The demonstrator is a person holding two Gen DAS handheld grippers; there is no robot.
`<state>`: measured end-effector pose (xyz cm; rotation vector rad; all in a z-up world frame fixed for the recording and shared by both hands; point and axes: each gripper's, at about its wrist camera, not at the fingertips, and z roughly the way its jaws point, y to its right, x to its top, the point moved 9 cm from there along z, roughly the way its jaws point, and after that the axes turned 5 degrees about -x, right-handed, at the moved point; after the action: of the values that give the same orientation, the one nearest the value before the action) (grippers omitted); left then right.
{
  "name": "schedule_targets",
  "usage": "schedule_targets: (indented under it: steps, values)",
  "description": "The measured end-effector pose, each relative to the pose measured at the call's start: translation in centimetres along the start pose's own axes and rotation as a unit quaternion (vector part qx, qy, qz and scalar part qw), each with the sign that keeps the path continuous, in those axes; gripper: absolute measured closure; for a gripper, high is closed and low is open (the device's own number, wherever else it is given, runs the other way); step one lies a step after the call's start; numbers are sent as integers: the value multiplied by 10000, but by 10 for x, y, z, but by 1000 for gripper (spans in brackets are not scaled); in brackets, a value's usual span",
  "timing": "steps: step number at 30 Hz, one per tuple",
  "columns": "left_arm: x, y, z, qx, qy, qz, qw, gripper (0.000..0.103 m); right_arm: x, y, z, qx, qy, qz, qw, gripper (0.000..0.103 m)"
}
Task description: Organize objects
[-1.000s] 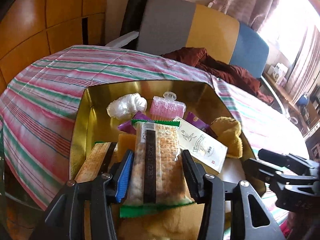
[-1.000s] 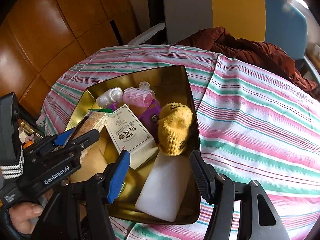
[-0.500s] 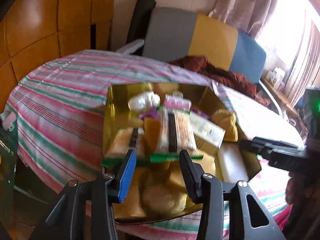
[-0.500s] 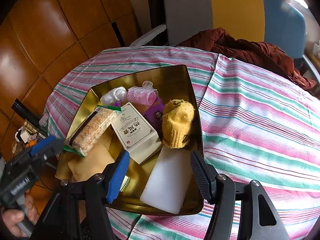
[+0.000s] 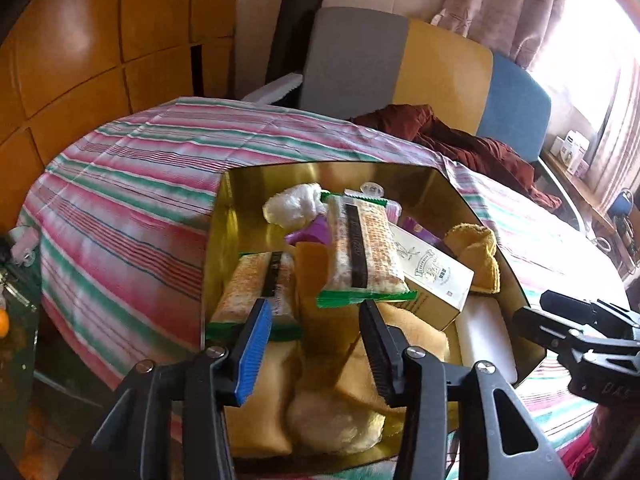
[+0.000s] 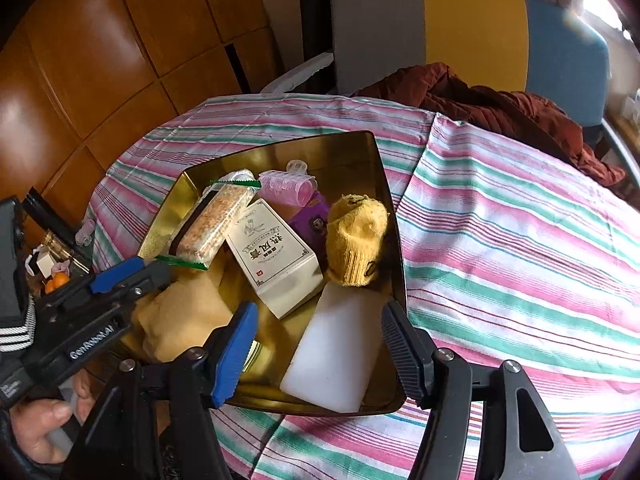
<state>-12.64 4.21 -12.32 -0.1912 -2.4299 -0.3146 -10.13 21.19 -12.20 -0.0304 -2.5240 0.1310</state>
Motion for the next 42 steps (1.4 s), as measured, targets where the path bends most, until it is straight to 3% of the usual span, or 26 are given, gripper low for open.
schedule_targets:
  steps: [4, 11, 14, 18, 35, 42]
  values:
    - [1, -4, -17, 213, 160, 5, 9996, 54, -1, -5, -3, -160, 101, -149, 9997, 34]
    - [4, -2, -45, 298, 433, 9, 9986, 45, -3, -17, -17, -475, 467, -436, 9968, 12]
    - [5, 5, -56, 406, 592, 155, 9973, 39, -5, -23, -23, -548, 594, -533, 9953, 11]
    - [7, 13, -72, 872, 792, 355, 9924, 37, -6, -23, -30, -620, 716, -485, 9943, 5]
    - [-3, 9, -72, 912, 760, 4, 9929, 36, -9, 5, -48, -739, 1051, 130, 9916, 3]
    - [-5, 9, -68, 850, 715, -3, 9938, 36, -9, 5, -43, -747, 996, 123, 9921, 3]
